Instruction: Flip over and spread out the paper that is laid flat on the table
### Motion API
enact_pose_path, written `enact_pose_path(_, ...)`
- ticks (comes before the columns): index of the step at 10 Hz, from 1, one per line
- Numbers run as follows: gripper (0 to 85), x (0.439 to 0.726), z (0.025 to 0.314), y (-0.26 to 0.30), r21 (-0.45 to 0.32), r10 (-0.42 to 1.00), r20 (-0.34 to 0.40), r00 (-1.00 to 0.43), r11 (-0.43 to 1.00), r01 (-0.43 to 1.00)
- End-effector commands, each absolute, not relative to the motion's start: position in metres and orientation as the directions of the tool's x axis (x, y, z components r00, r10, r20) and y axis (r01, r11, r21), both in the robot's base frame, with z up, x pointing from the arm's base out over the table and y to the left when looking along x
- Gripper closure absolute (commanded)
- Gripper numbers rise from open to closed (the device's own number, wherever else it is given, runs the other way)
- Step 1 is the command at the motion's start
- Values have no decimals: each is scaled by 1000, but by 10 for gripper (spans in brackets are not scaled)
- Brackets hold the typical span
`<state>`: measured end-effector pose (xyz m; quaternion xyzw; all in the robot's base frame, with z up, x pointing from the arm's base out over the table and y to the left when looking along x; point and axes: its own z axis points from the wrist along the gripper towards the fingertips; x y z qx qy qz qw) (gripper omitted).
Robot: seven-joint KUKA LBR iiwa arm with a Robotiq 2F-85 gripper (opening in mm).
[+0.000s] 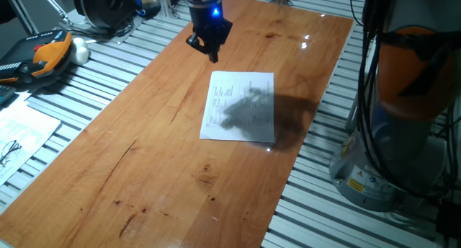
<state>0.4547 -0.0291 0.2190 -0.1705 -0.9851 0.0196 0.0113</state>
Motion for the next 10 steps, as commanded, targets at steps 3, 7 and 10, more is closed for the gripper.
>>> enact_pose_path(3,850,446,228,-30,-19,296,40,-954,955,295)
enact_pose_path(7,850,432,239,-29,-20,274,32,-961,962,273)
enact_pose_path(10,850,427,242,-29,-21,258,30,-966,966,257)
